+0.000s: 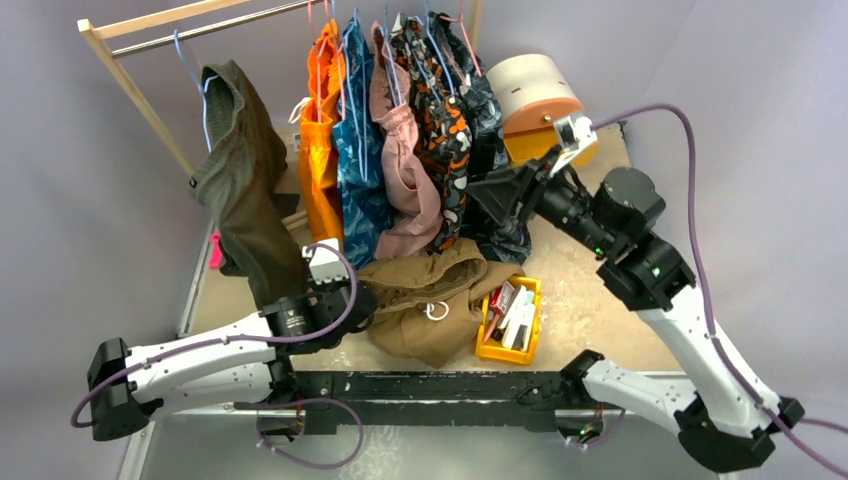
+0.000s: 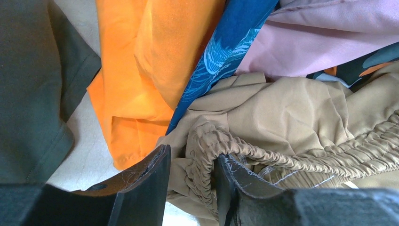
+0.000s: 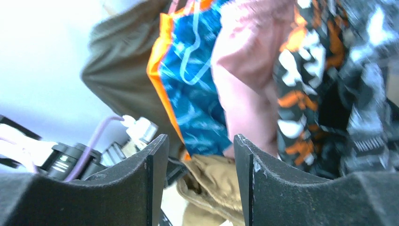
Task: Place the shorts on the hanger
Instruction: Pick up the hanger from the clothesline.
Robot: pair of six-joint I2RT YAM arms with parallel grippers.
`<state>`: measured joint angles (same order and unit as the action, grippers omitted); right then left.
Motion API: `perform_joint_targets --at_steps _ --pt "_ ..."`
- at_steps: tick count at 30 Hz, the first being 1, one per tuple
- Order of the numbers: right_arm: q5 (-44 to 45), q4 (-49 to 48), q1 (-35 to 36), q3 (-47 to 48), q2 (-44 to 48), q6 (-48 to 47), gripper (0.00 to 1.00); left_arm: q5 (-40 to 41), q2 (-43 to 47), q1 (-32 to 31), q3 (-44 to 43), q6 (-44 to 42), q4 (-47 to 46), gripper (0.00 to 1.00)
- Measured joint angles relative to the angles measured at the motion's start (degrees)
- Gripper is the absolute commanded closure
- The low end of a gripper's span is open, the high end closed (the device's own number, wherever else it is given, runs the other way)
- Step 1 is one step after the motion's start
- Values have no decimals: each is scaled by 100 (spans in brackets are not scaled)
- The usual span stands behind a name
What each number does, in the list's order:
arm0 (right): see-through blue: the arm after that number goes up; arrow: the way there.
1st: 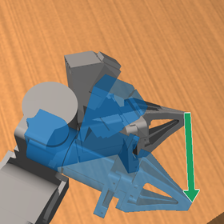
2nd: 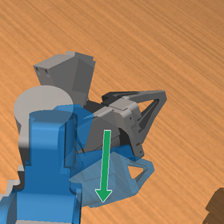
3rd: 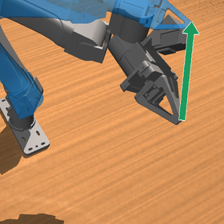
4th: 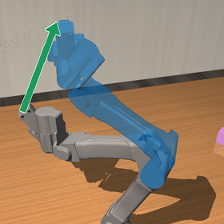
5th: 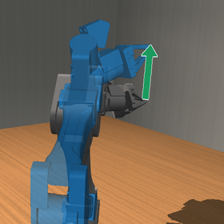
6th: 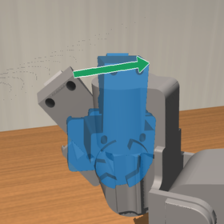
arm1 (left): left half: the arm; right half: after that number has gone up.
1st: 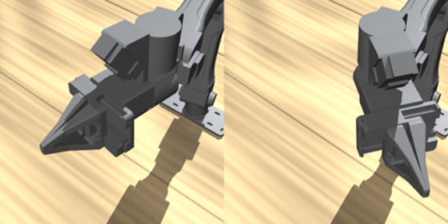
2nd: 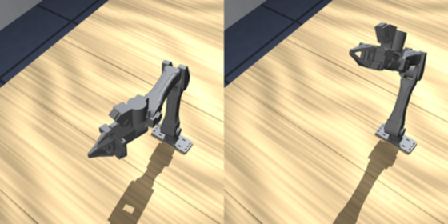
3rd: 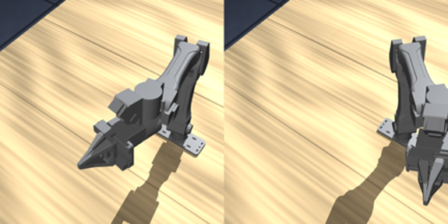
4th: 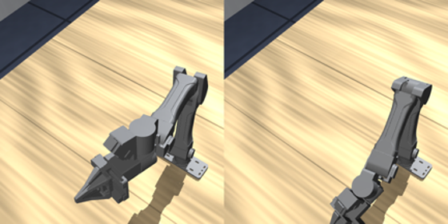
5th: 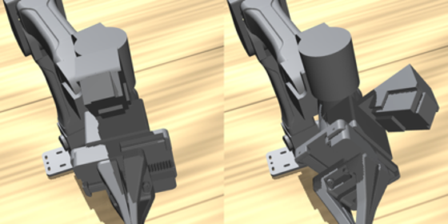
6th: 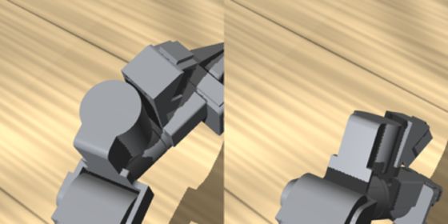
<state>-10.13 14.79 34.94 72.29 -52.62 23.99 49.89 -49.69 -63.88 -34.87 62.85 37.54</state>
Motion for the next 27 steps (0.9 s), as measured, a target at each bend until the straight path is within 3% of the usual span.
perform_joint_targets --at_steps 8,17,27 --pt "872 -273 1366 1552 -1722 -407 49 0 11 0 0 17 37 62" --pt "1974 -393 1414 3279 -3858 -726 54 0 -28 0 2 17 26 62" --pt "2111 -181 1408 5687 -5318 -914 55 -15 79 0 114 2 -96 62"
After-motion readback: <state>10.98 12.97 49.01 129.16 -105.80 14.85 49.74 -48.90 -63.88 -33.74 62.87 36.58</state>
